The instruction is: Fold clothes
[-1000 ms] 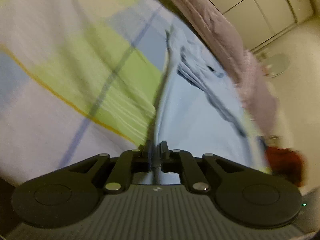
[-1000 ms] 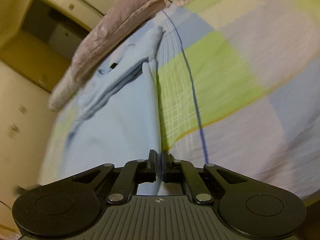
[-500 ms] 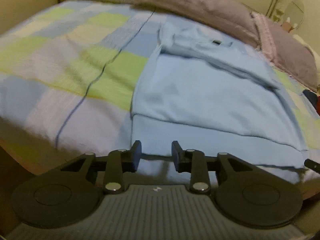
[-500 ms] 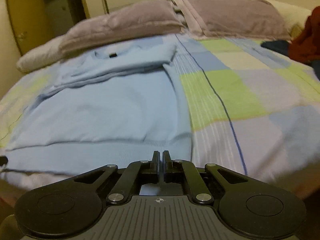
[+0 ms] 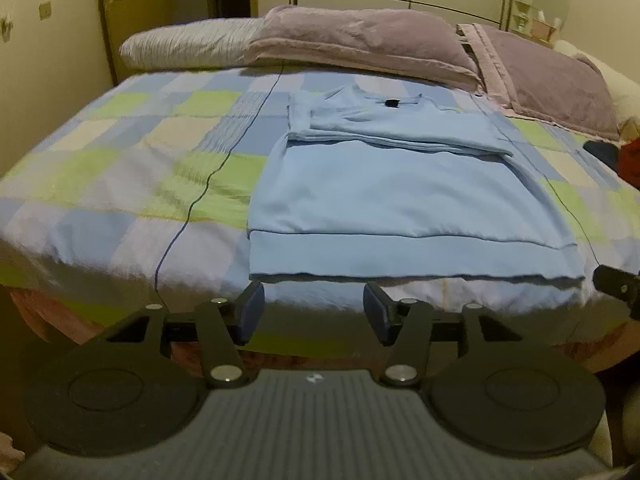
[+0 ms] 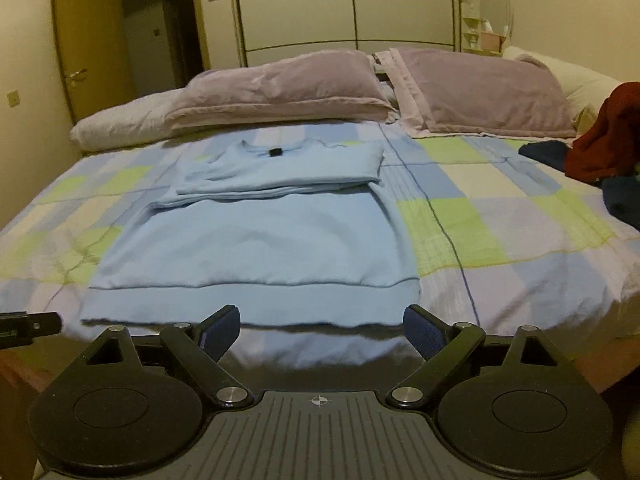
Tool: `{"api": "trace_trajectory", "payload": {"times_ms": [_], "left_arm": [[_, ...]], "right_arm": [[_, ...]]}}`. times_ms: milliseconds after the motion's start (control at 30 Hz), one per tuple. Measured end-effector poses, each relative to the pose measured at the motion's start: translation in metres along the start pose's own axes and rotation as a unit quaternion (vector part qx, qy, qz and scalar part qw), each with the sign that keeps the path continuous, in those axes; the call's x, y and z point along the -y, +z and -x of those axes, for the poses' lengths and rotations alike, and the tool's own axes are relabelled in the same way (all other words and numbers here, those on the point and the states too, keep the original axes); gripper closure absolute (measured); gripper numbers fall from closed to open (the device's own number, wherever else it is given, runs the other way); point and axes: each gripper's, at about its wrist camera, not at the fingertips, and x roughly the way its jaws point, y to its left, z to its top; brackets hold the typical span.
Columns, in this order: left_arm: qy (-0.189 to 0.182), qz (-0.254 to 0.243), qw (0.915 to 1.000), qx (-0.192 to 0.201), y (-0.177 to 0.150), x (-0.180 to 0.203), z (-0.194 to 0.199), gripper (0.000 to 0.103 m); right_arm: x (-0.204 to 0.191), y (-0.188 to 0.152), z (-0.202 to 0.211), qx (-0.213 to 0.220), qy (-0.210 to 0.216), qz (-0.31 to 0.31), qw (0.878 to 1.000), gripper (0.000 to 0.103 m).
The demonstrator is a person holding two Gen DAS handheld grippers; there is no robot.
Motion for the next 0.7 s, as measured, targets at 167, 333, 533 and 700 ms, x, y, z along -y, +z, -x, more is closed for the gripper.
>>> {"api": "trace_trajectory", "payload": {"times_ms": [167,333,533,700], "left_arm": [[0.005,-0.019,0.9998,0.007,-0.005,0.013,0.012,0.05],[0.009,-0.037,0.9992,0.011,-0.01,0.025,0.018,0.044],[0.01,-0.05,0.9986,0.012,-0.016,0.033,0.022,0.044],[0.011,-0.056,0.9982,0.016,-0.018,0.035,0.025,0.044]], "right_arm": [[-0.001,-0.011,0.009,-0.01,0.005,0.014,1.0,0.012],[-0.003,-0.016,0.017,-0.004,0.007,0.016,1.0,0.012],[-0.004,-0.021,0.023,-0.005,-0.001,0.018,1.0,0.012],[-0.005,-0.023,0.026,-0.005,-0.002,0.021,1.0,0.012]]}}
